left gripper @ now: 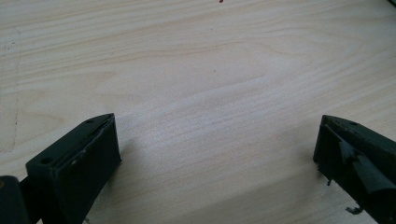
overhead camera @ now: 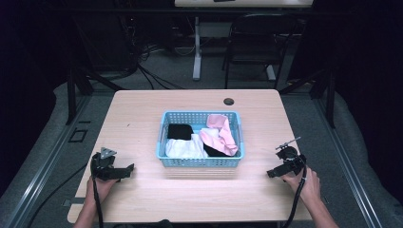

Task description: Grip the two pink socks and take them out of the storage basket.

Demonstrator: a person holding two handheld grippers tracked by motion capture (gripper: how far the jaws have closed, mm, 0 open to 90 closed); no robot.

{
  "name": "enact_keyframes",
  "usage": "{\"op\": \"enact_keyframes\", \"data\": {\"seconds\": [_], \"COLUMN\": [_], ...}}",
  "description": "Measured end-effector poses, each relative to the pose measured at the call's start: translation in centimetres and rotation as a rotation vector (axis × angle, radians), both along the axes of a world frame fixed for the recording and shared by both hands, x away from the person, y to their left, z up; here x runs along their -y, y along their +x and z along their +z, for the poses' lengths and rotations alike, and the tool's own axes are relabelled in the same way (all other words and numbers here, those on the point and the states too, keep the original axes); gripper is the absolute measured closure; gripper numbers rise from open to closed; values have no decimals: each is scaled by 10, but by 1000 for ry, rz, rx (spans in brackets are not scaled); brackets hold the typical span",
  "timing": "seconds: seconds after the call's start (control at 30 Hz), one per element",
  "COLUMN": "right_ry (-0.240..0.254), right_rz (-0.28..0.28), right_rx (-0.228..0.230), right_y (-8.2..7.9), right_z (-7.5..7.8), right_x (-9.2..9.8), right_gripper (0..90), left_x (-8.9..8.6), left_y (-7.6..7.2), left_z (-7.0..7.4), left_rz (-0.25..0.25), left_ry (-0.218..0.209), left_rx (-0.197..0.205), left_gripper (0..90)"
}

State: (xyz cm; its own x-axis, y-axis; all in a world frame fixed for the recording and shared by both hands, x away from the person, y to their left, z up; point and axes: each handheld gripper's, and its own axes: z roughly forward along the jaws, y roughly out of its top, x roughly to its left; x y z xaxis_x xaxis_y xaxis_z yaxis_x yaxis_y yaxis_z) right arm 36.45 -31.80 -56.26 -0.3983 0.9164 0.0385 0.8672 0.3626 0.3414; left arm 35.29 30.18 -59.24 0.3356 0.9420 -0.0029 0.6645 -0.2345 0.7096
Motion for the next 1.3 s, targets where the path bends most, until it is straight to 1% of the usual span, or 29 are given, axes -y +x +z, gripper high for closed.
{"op": "enact_keyframes", "data": {"seconds": [0.03, 0.07, 0.1, 0.13, 0.17, 0.2, 0.23, 0.33, 0.37, 0.4, 0.47, 0.5, 0.53, 0.57, 0.6, 0.63, 0.73, 0.77, 0.83, 0.87, 0.9, 0.97, 1.0, 1.1, 1.13, 1.17, 1.2, 1.23, 1.3], "right_ry": [3, 3, 4, 0, 0, 38, 29, 43, 43, 35, 37, 55, 45, 45, 54, 54, 68, 68, 71, 72, 84, 84, 90, 81, 91, 91, 91, 107, 102], "right_rz": [9, 9, -2, 7, 7, -22, 0, 15, 15, 32, 27, 30, 46, 46, 53, 53, 80, 80, 91, 104, 108, 113, 124, 145, 148, 148, 157, 165, 181], "right_rx": [-26, -26, -9, -12, -12, 25, 22, 43, 43, 63, 65, 82, 86, 86, 100, 100, 105, 100, 106, 117, 123, 131, 147, 146, 158, 158, 159, 169, 170], "right_y": [1, 1, 0, 1, 1, -1, -1, -1, -1, -2, -2, -3, -3, -3, -3, -3, -2, -1, 1, 2, 4, 5, 7, 11, 12, 12, 14, 17, 21], "right_z": [3, 3, 9, 13, 13, 14, 26, 37, 37, 46, 49, 54, 60, 60, 65, 65, 72, 74, 79, 83, 90, 92, 100, 111, 114, 114, 118, 124, 130], "right_x": [2, 2, 5, 6, 6, 5, 6, 3, 3, -1, -2, -5, -7, -7, -12, -12, -22, -24, -27, -30, -34, -36, -42, -50, -53, -53, -55, -62, -67], "right_gripper": [0, 0, 0, 0, 0, 0, 0, 0, 0, 0, 0, 0, 0, 0, 0, 0, 0, 0, 0, 0, 0, 0, 0, 0, 0, 0, 0, 0, 0], "left_x": [0, 0, 0, 0, 0, 0, 0, 0, 0, 0, 0, 0, 0, 0, 0, 0, 0, 0, 0, 0, 0, 0, 0, 0, 0, 0, 0, 0, 0], "left_y": [0, 0, 0, 0, 0, 0, 0, 0, 0, 0, 0, 0, 0, 0, 0, 0, 0, 0, 0, 0, 0, 0, 0, 0, 0, 0, 0, 0, 0], "left_z": [0, 0, 0, 0, 0, 0, 0, 0, 0, 0, 0, 0, 0, 0, 0, 0, 0, 0, 0, 0, 0, 0, 0, 0, 0, 0, 0, 0, 0], "left_rz": [0, 0, -3, -4, -4, -4, -4, -3, -3, -3, -3, -3, -3, -3, -2, -2, -3, -3, -3, -3, -3, -3, -3, -3, -3, -3, -3, -3, -3], "left_ry": [0, 0, 2, 2, 2, 1, 1, 0, 0, 0, 0, 1, 1, 1, 1, 1, 1, 1, 0, 0, 1, 1, 1, 0, 1, 1, 1, 1, 1], "left_rx": [0, 0, -2, -2, -2, -2, -2, 0, 0, -1, 0, 0, 0, 0, 0, 0, 0, 0, 0, 0, 0, 0, 0, 0, 0, 0, 0, 0, 0], "left_gripper": [4, 4, 4, 4, 4, 4, 3, 3, 4, 4, 4, 4, 4, 4, 4, 4, 4, 4, 4, 4, 4, 4, 4, 4, 4, 4, 4, 4, 4]}}
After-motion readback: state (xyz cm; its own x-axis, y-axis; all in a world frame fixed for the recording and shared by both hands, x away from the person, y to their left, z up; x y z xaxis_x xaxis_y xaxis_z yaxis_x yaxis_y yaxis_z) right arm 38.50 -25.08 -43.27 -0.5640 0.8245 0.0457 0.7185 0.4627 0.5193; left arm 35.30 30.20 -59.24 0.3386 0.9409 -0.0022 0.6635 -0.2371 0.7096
